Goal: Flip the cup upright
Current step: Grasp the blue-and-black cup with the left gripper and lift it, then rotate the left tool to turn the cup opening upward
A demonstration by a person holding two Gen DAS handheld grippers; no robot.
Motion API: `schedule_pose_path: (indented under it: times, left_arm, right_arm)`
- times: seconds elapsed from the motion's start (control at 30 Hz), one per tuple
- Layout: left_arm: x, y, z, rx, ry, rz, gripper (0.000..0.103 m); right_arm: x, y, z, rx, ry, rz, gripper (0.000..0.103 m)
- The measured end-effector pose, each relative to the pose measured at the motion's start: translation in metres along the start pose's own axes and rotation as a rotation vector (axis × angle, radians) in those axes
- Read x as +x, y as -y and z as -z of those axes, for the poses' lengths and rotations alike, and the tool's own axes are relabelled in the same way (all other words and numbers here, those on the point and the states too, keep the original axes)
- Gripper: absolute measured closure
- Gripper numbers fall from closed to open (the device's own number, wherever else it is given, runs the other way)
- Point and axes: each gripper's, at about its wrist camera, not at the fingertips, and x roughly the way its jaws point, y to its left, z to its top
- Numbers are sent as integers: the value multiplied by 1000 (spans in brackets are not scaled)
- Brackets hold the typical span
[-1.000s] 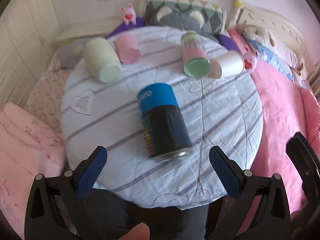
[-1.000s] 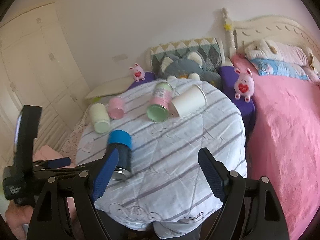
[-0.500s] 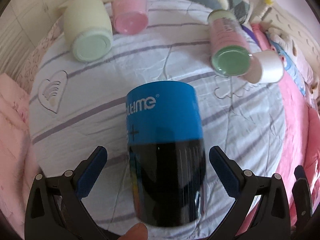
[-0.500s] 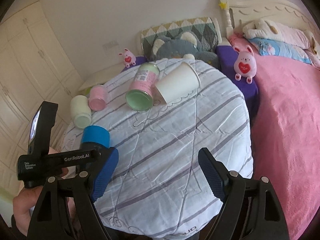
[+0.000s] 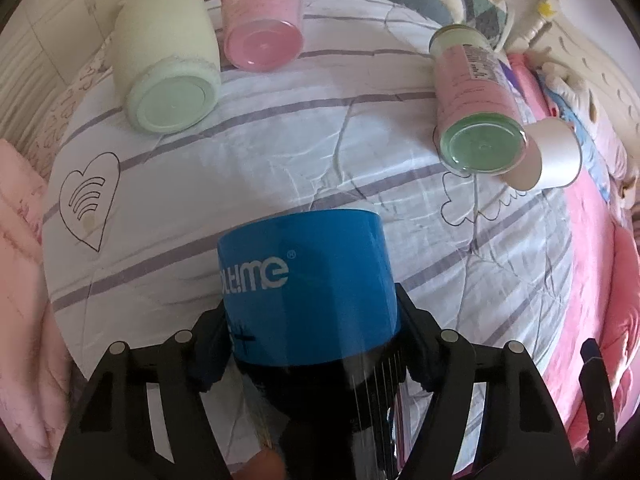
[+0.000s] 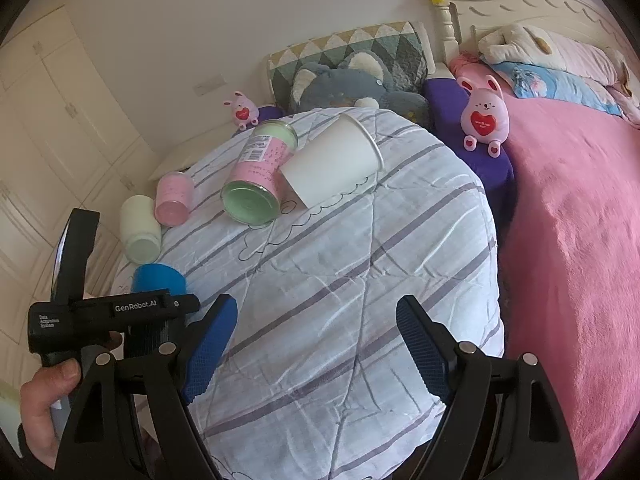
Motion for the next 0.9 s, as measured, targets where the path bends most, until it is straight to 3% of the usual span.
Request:
schedule_pose_path:
  times: [0.17,0.37,0.73,0.9]
  left_arm:
    - [-13,-6,4,17,27,55,32]
    - [-49,-5,22,140,234,56,33]
    - [-84,7,50,297,508,20,34]
    - [-78,14,51,339,552,19,34]
  right_arm:
    - [-3,-1,1,-6,3,3,20]
    - [-10,-6,6,-6,12,6,20]
    - [-31,-19,22,-21,23,29,20]
    - [-41,-24,27,-22,36,39,20]
